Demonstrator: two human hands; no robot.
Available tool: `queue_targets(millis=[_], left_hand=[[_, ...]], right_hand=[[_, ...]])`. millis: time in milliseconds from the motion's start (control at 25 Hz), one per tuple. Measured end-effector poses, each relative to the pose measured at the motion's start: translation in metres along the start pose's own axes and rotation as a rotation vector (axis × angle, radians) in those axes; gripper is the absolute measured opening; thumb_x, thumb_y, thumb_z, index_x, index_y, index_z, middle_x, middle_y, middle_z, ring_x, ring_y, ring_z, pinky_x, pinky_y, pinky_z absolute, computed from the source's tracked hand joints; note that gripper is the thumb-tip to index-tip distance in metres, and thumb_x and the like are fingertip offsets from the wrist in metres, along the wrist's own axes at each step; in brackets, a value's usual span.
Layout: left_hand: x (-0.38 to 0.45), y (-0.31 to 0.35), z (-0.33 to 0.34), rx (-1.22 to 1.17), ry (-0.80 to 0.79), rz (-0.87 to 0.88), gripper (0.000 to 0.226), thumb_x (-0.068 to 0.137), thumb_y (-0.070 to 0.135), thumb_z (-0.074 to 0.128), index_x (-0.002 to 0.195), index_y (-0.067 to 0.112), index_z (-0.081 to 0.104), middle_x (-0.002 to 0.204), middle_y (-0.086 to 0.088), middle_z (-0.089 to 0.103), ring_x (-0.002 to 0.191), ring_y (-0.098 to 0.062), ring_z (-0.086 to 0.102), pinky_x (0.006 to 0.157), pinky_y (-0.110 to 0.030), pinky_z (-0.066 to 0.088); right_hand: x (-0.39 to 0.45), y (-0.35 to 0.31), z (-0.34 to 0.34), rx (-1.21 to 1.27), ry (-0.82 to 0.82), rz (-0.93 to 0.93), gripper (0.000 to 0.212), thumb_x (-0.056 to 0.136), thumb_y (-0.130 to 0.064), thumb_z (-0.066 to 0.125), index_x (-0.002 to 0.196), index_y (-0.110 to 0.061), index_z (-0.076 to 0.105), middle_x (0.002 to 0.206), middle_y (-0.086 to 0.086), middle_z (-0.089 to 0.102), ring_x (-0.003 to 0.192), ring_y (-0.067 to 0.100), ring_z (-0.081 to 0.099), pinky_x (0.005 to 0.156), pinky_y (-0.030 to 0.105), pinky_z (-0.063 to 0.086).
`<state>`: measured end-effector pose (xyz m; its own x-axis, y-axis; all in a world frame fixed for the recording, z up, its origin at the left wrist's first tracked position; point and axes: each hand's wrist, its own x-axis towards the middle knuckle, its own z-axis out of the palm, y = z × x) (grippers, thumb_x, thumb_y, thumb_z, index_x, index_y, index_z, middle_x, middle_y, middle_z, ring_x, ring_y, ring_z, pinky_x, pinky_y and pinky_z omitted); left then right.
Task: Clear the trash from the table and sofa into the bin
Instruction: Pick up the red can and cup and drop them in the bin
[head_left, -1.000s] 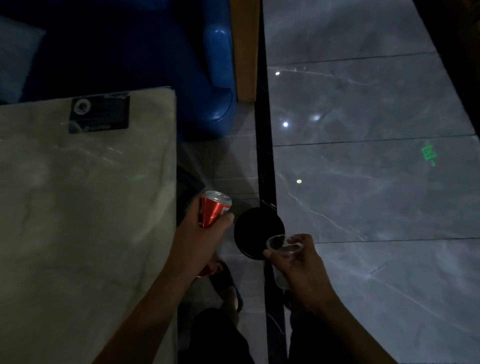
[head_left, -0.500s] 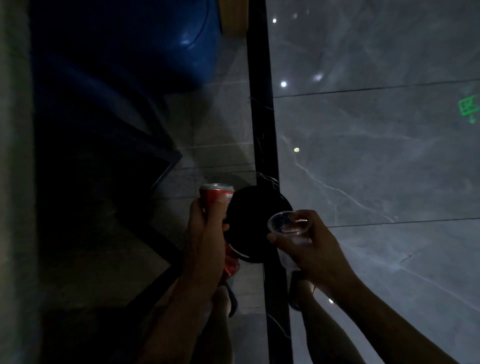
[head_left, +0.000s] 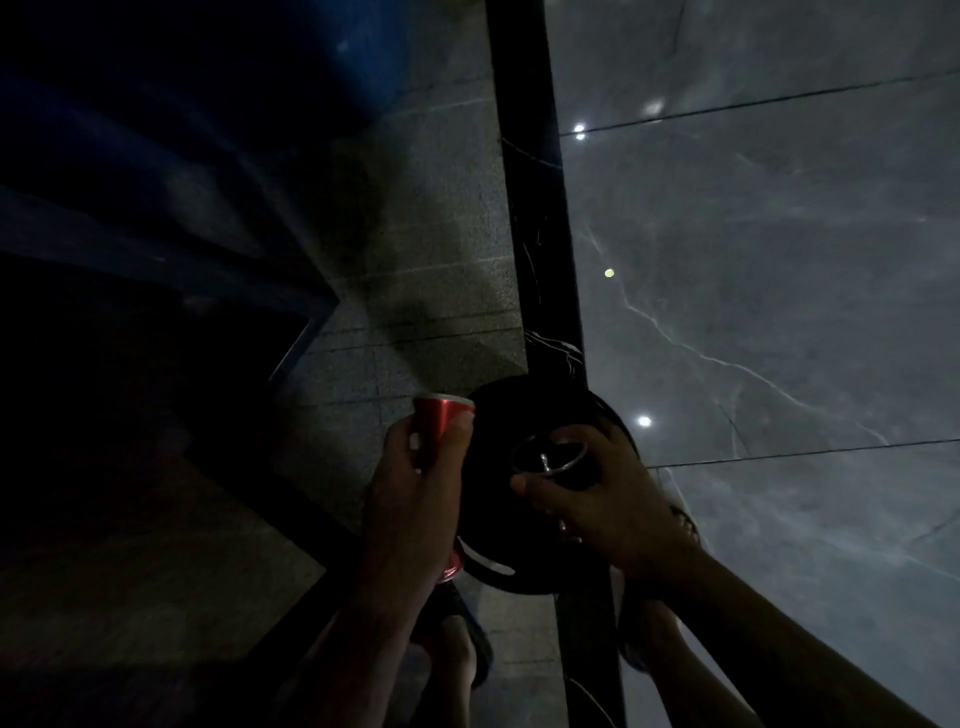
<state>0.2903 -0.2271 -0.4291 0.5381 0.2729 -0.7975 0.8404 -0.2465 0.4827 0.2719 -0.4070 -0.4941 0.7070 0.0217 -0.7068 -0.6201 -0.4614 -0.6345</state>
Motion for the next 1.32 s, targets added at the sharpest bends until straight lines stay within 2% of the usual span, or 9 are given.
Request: queue_targets(millis=[80,160,240,520,720,960,1040,1160,1320], left_hand=[[0.011,-0.006,0.009,0.048,-0.039,-0.006,0.06,0.067,0.082,0.05,0.114,0.045,0.053,0.096,0.015,0.066,0.082,0.001,0.066,0.068,-0.027,0.047],[0.019,-0.011,0.02,0.096,-0.091,-0.029,0.061,0.064,0.08,0.048,0.111,0.042,0.055,0.091,0.014,0.066,0.076,0.005,0.066,0.066,-0.024,0.045],[0.031,-0.019,0.034,0.109,-0.118,-0.077,0.071,0.055,0.081,0.045,0.111,0.04,0.058,0.092,0.013,0.066,0.08,-0.003,0.067,0.071,-0.028,0.045],[0.089,-0.051,0.085,0.14,-0.145,-0.129,0.064,0.077,0.06,0.065,0.133,0.032,0.051,0.118,0.01,0.062,0.113,-0.017,0.058,0.094,-0.035,0.043],[0.127,-0.084,0.115,0.19,-0.102,-0.093,0.059,0.075,0.037,0.078,0.128,0.016,0.061,0.128,-0.007,0.064,0.121,-0.024,0.059,0.106,-0.041,0.045],[0.143,-0.101,0.118,0.291,-0.019,-0.1,0.056,0.066,0.048,0.081,0.11,0.014,0.07,0.109,-0.009,0.073,0.105,-0.025,0.069,0.091,-0.036,0.054],[0.135,-0.093,0.112,0.334,-0.021,-0.016,0.062,0.065,0.051,0.08,0.116,0.016,0.067,0.114,-0.007,0.072,0.109,-0.023,0.066,0.09,-0.03,0.051],[0.104,-0.078,0.095,0.367,-0.056,0.1,0.082,0.061,0.06,0.072,0.131,0.022,0.052,0.132,-0.001,0.06,0.124,-0.019,0.056,0.104,-0.035,0.045],[0.055,-0.065,0.062,0.476,0.079,0.474,0.051,0.074,0.06,0.056,0.12,0.039,0.049,0.123,0.018,0.051,0.12,-0.007,0.051,0.093,-0.015,0.037]], right_hand=[[0.004,0.006,0.003,-0.017,0.064,-0.004,0.06,0.062,-0.064,0.079,0.111,-0.037,0.057,0.12,-0.012,0.055,0.109,0.004,0.058,0.089,0.029,0.055],[0.003,0.008,0.001,0.008,0.128,-0.046,0.047,0.067,-0.061,0.078,0.105,-0.048,0.052,0.101,-0.021,0.064,0.095,-0.011,0.061,0.07,0.006,0.051],[0.0,0.01,-0.006,0.049,0.205,-0.082,0.045,0.068,-0.061,0.077,0.103,-0.053,0.05,0.099,-0.028,0.065,0.093,-0.018,0.06,0.064,-0.002,0.045],[0.002,0.026,-0.021,0.045,0.174,-0.098,0.064,0.06,-0.079,0.067,0.113,-0.047,0.051,0.106,-0.018,0.066,0.097,0.0,0.065,0.078,0.031,0.06],[-0.001,0.033,-0.016,-0.016,0.21,-0.167,0.052,0.063,-0.07,0.071,0.106,-0.055,0.048,0.103,-0.025,0.061,0.096,-0.006,0.06,0.076,0.03,0.058],[-0.002,0.036,-0.013,-0.033,0.235,-0.186,0.051,0.062,-0.074,0.069,0.105,-0.061,0.044,0.102,-0.027,0.058,0.095,-0.011,0.056,0.072,0.022,0.053],[-0.001,0.036,-0.015,-0.026,0.23,-0.177,0.05,0.062,-0.074,0.069,0.104,-0.059,0.047,0.101,-0.026,0.059,0.094,-0.01,0.057,0.073,0.024,0.054],[-0.001,0.03,-0.018,-0.023,0.203,-0.174,0.045,0.064,-0.072,0.069,0.101,-0.057,0.049,0.099,-0.025,0.061,0.095,-0.007,0.058,0.076,0.029,0.057],[-0.001,0.026,-0.019,-0.002,0.19,-0.149,0.048,0.062,-0.072,0.07,0.101,-0.052,0.051,0.101,-0.021,0.061,0.098,-0.001,0.06,0.08,0.034,0.058]])
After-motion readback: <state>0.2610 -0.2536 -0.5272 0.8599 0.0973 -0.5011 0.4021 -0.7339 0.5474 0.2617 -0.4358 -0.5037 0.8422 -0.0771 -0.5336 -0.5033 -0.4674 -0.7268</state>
